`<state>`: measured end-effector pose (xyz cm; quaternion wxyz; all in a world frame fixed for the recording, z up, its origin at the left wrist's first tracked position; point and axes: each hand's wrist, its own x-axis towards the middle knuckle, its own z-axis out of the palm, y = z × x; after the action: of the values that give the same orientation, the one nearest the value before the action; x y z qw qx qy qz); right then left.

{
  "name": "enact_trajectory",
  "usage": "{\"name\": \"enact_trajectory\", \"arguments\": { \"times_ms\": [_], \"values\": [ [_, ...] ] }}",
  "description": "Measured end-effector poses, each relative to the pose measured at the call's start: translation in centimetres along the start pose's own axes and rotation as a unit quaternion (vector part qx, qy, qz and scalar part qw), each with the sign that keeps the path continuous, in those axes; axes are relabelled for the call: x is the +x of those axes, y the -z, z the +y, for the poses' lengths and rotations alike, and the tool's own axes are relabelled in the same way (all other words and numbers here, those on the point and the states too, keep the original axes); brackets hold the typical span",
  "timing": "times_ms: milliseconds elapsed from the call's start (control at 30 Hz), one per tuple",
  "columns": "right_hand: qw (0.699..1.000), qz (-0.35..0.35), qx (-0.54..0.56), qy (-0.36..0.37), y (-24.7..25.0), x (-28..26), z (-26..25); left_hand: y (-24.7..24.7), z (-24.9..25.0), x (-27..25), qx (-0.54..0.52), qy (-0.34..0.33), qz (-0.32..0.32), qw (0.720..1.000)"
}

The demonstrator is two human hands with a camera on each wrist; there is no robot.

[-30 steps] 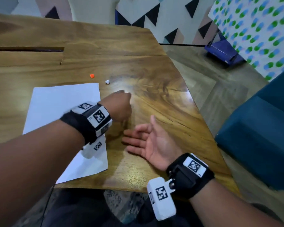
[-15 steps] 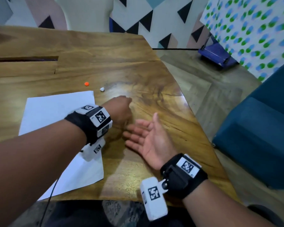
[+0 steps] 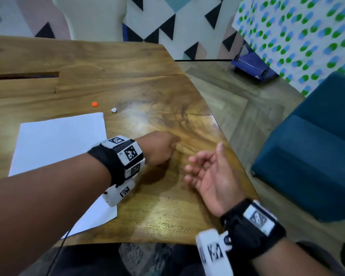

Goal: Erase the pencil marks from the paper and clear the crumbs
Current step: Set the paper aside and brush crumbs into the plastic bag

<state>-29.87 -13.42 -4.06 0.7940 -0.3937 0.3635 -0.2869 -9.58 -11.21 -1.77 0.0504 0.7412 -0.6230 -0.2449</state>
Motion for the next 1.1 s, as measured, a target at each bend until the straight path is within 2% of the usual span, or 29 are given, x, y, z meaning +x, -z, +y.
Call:
{"name": "enact_trajectory", "arguments": {
  "times_ms": [67,133,200,300,367,400,467,567,633,667,733,800,933,967,1033,1100],
  "values": [
    [0.993,-0.081,-0.032,-0.086,0.1,-2.1,1.9,-0.2,-0.4,0.3,0.025,0.036,0.021,0.999],
    [0.983,-0.108,-0.062,-0.134,0.4,-2.2,2.2,-1.0,0.0,0.5,0.079,0.05,-0.017,0.995],
    [0.988,-0.078,-0.05,-0.125,1.1,-0.4,1.0,-1.8,1.4,0.5,0.096,0.031,-0.049,0.994],
    [0.998,0.001,-0.021,-0.063,1.9,2.3,-2.4,-1.2,4.5,0.0,0.033,-0.021,-0.072,0.997],
    [0.998,0.041,-0.023,-0.031,2.7,2.8,-4.2,-0.3,5.8,-0.4,-0.009,-0.032,-0.041,0.999],
    [0.999,0.036,-0.023,-0.027,3.1,2.4,-4.8,0.2,6.1,-0.7,-0.023,-0.032,-0.019,0.999],
    [0.998,-0.033,-0.029,-0.046,4.4,0.3,-5.2,0.7,5.8,-1.8,-0.041,-0.034,0.015,0.998],
    [0.969,-0.183,-0.075,-0.151,8.1,-3.5,-3.5,0.2,3.5,-3.9,-0.022,-0.01,0.017,1.0],
    [0.942,-0.225,-0.12,-0.218,10.5,-4.7,-2.6,-1.0,1.7,-5.2,0.017,0.016,0.0,1.0],
    [0.937,-0.226,-0.128,-0.233,11.2,-4.5,-2.7,-1.7,1.2,-5.5,0.033,0.034,-0.014,0.999],
    [0.949,-0.179,-0.129,-0.223,12.0,-3.1,-3.8,-3.0,1.0,-5.2,0.043,0.065,-0.034,0.996],
    [0.97,-0.11,-0.123,-0.177,11.8,-0.8,-5.1,-3.8,2.0,-4.4,0.05,0.078,-0.044,0.995],
    [0.992,-0.013,-0.113,-0.053,9.3,2.3,-7.1,-4.6,5.5,-2.8,0.035,0.023,-0.041,0.998],
    [0.994,-0.013,-0.102,-0.039,8.6,2.3,-7.1,-4.6,5.9,-2.5,0.033,0.014,-0.026,0.999],
    [0.995,-0.06,-0.067,-0.051,7.3,1.6,-5.8,-3.7,6.0,-2.4,0.022,0.036,0.016,0.999],
    [0.981,-0.149,-0.042,-0.119,6.3,0.0,-3.0,-2.7,4.6,-2.1,0.015,0.066,0.021,0.998]
  ]
}}
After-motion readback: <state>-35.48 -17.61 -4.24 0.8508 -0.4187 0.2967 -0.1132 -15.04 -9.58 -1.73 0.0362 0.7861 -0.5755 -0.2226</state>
